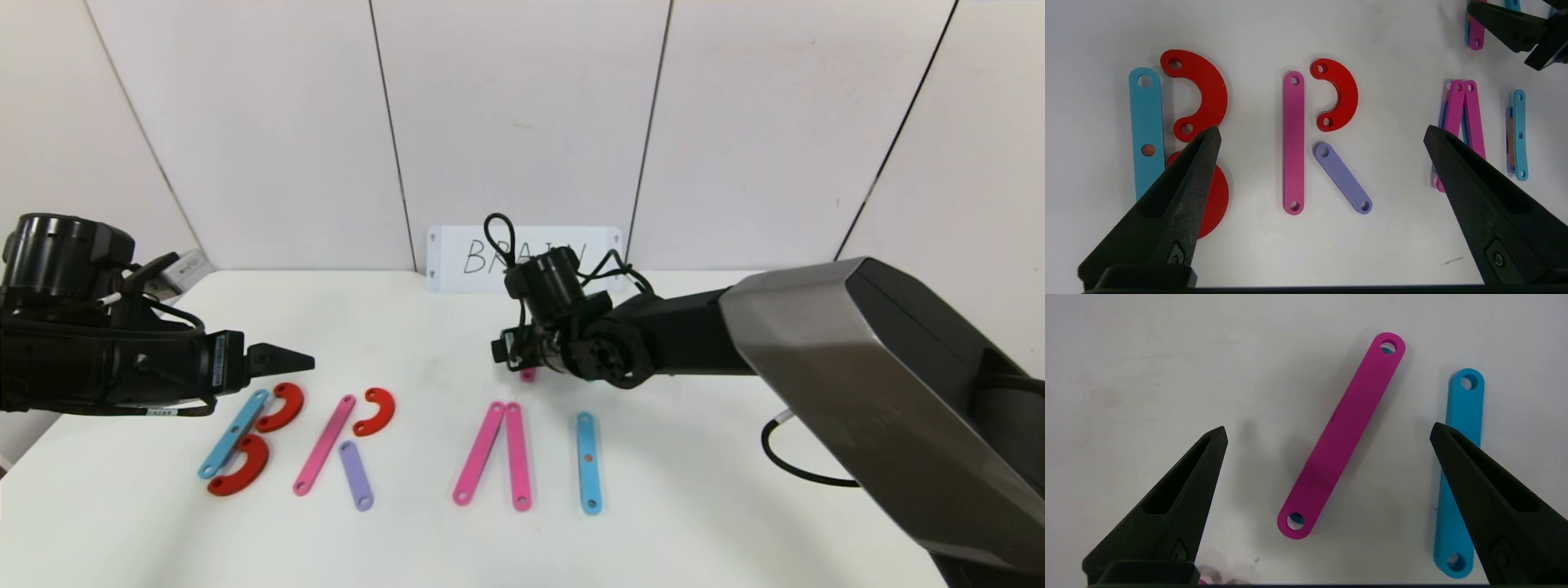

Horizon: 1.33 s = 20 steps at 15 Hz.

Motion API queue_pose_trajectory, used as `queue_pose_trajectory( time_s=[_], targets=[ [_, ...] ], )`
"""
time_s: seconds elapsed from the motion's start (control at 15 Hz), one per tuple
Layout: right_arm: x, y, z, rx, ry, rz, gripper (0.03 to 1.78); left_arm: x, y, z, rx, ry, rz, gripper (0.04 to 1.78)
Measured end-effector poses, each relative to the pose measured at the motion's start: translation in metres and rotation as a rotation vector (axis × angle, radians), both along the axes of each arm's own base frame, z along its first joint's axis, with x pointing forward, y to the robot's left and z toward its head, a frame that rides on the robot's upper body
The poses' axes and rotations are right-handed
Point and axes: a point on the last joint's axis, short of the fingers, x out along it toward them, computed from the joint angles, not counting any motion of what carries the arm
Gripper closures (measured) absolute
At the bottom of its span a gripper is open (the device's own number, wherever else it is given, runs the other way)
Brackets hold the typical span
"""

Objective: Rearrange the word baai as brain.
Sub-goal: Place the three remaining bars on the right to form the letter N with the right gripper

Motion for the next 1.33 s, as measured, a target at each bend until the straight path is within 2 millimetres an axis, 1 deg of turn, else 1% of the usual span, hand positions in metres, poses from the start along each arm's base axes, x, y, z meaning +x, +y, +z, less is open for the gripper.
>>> queue_pose_trajectory(
  time_s=[0.13,0.4,0.53,0.67,0.73,0.93,1.07,1.13,1.33],
  targets=[
    [0.007,0.004,-0.006,0.003,-0.007,-0.005,0.07,0.0,0.0,0.0,0.0,0.0,0.001,0.08],
    [0.014,0.005,-0.019,-0.005,0.003,-0.014,0.08,-0.001,0.0,-0.001,-0.001,0.004,0.0,0.08],
    [0.014,0.005,-0.021,-0.007,0.007,-0.014,0.19,-0.001,0.0,-0.001,-0.001,0.004,0.0,0.08],
    [0.013,0.006,-0.022,-0.007,0.008,-0.012,0.4,-0.001,0.0,-0.001,-0.002,0.006,-0.001,0.08],
    [0.013,0.007,-0.023,-0.008,0.009,-0.011,0.54,-0.001,0.0,-0.001,-0.002,0.005,-0.002,0.08],
    [0.012,0.008,-0.023,-0.008,0.011,-0.01,1.09,-0.001,0.0,-0.001,-0.001,0.006,-0.002,0.08],
    [0.011,0.008,-0.024,-0.006,0.014,-0.01,1.4,-0.001,0.0,-0.001,-0.002,0.006,-0.001,0.08],
    [0.011,0.008,-0.024,-0.006,0.015,-0.01,1.49,-0.001,0.0,-0.001,-0.002,0.006,-0.001,0.08],
    [0.007,0.007,-0.018,0.005,0.017,-0.014,1.51,-0.001,0.0,-0.002,-0.002,0.008,-0.001,0.08]
  ],
)
